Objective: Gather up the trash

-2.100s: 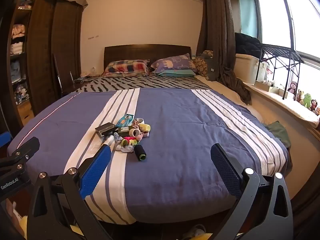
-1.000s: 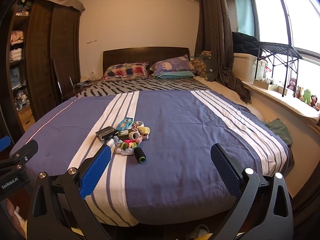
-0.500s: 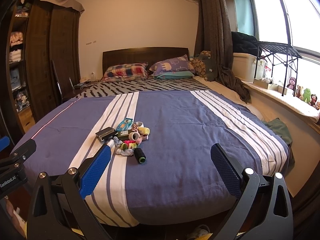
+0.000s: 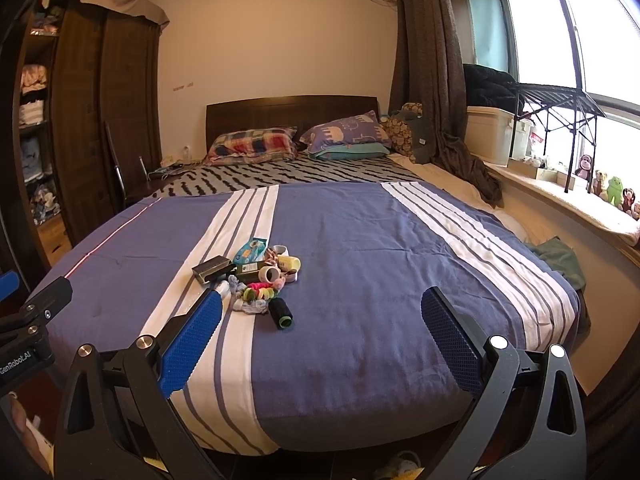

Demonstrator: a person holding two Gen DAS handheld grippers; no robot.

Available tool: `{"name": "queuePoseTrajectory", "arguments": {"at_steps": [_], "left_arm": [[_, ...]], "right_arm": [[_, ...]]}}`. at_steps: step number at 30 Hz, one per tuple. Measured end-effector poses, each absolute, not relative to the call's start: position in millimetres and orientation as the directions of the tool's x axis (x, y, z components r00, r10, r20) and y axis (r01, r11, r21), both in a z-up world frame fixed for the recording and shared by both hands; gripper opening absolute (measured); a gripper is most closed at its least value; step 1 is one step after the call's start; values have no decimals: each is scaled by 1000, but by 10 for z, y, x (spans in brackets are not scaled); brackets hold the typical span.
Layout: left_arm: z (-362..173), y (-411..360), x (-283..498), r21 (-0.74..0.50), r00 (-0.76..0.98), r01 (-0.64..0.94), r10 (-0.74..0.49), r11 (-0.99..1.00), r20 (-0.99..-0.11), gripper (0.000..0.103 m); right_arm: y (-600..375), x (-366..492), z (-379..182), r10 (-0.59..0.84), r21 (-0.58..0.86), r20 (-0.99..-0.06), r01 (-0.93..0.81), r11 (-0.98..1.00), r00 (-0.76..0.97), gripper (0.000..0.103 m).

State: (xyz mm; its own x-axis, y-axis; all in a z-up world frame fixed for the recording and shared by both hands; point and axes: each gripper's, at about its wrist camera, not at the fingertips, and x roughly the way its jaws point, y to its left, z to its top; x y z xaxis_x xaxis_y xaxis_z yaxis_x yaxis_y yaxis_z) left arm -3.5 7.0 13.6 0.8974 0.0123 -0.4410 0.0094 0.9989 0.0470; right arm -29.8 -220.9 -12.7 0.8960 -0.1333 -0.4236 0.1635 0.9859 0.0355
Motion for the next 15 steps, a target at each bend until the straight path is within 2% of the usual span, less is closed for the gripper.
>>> {"name": "queuePoseTrajectory", "arguments": {"at_steps": [15], "left_arm": [[106,77,19,53,895,-5,29,999,-446,95]], "right_arm": [[-2233,-264,-140,-130,40,-426,163,986,895,100]]}}
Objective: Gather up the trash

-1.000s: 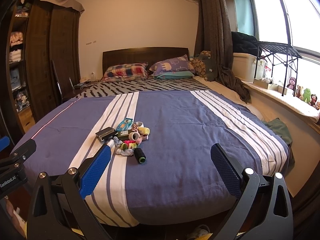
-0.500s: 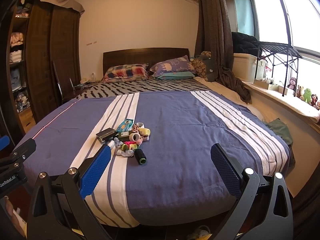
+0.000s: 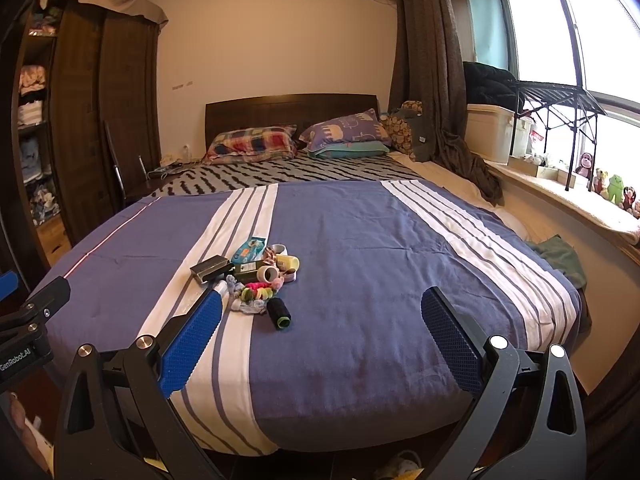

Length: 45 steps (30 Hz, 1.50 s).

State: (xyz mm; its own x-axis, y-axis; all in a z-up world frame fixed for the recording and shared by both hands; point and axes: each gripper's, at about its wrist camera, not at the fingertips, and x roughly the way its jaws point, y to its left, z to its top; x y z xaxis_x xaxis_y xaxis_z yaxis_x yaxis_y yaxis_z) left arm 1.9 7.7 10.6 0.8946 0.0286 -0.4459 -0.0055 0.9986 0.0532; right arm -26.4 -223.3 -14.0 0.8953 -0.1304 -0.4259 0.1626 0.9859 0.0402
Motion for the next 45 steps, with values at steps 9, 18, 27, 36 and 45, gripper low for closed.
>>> {"name": "queuePoseTrajectory", "arguments": {"at_steps": [9,18,27,36,45], "left_arm": [[73,77,62,52,892,-9,32,999,-451,95],[-4,185,185,64,884,-53,77,997,-461,95],[-296,279,490,89,848,-76,111,993,-518,95],[-712,287,1007,87,799,-31,77,996,-596,95],[-1138,-32,1498,172,759,77,54,982,-649,95]], "right_arm": [[-2256,-229,-165,-112,53,-426,149,987,898,100],[-2270,-142,-247,-84,73,-425,127,989,901,100],[-2213,219,-554,-90,22,-527,120,993,845,100],[-2336,658,-990,-25,105,-580,106,989,814,100],[-2343,1229,-1429,51,148,-656,63,987,753,96]]}}
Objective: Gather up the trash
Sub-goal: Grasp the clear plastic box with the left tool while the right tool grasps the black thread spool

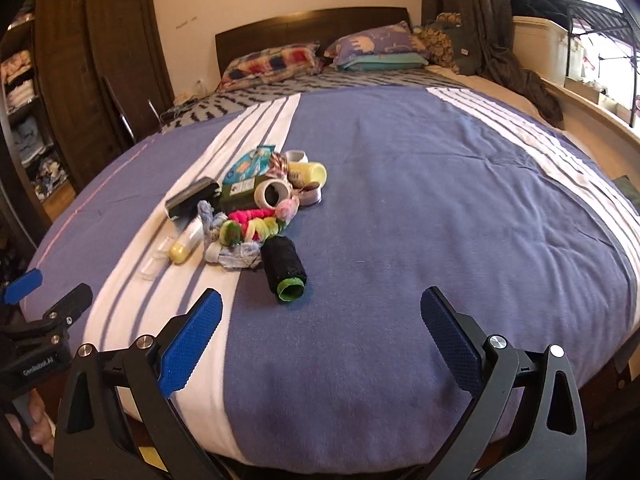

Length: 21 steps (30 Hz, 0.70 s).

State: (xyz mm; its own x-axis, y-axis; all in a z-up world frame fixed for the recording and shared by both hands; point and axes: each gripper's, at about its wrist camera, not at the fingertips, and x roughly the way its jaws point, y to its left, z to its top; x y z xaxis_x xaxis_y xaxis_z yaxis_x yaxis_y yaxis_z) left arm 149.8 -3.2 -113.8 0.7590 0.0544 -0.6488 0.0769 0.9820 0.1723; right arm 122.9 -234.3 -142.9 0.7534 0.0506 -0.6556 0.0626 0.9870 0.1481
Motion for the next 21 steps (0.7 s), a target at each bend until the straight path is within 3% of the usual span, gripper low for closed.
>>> {"name": "queuePoseTrajectory", "arguments": {"at_steps": [2,7,13,18,21], "left_arm": [[-1256,-64,1632,164,737,109,31,980,-675,95],[-1463,-116,1879,156,705,152,4,976,-709,92],[-1596,-198,2137,83,671,205,-78,975,-737,65],[-1647,-217,2266,31,660,226,-130,974,-740,58],[-1659,-223,2303,17,653,244,-151,970,-742,41]], "right_arm": [[-2316,1333,-1500,54,132,-669,47,990,742,79],[-2284,1571,-1656,78,122,-698,12,992,712,63],[-2213,1683,-1717,97,113,-696,-25,993,711,48],[-2206,1749,-1749,99,110,-690,-32,993,717,41],[-2209,1778,-1751,105,113,-686,-37,993,720,27]]}}
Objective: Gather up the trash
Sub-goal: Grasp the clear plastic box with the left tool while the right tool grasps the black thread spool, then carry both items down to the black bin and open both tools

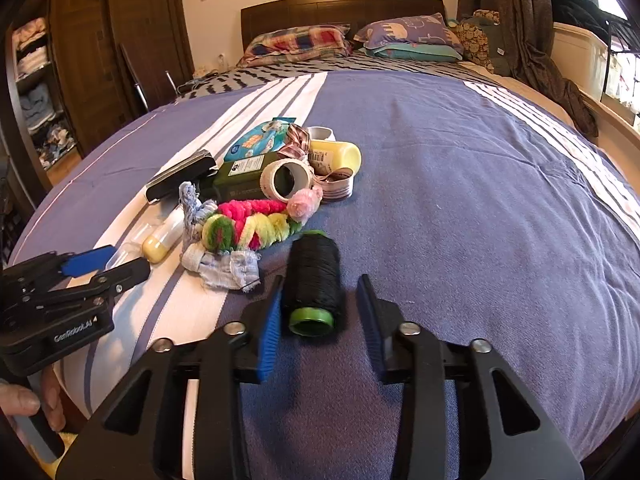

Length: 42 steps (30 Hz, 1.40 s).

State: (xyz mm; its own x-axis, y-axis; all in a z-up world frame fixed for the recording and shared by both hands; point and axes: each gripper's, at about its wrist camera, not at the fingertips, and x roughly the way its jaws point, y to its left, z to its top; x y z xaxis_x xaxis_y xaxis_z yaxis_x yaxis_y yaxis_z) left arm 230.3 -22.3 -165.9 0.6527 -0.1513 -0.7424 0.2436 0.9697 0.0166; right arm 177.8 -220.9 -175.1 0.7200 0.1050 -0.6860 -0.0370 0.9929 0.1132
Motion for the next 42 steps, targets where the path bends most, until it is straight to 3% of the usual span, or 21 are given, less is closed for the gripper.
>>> {"name": "queuePoseTrajectory", "arguments": {"at_steps": [2,9,15,25,29,37,42], "left_arm": [[-1654,-225,2292,16,647,250,-155,968,-747,32],[-1613,-167,2101,21,661,240,-148,971,-736,31],[-1527,-126,1699,34,678,221,-128,975,-724,31],[-1151,-112,667,-24,712,279,-224,960,-665,31],[-1136,-127,355,-48,706,315,-268,948,-656,31],[-1698,-306,1,-61,592,369,-285,928,-754,31],[-2218,-371,12,-101,487,373,-287,922,-825,31]], "right_arm": [[-2209,1781,-1749,104,111,-684,-39,993,722,28],[-2173,1641,-1755,66,57,-680,-37,998,730,27],[-2266,1316,-1668,84,93,-678,-28,995,730,27],[-2283,428,-1381,125,119,-664,-60,991,737,28],[-2319,86,-1356,207,199,-651,-100,975,730,28],[-2207,-218,-1787,193,158,-744,-112,981,640,28],[-2230,-197,-2316,241,225,-815,-95,970,526,27]]}}
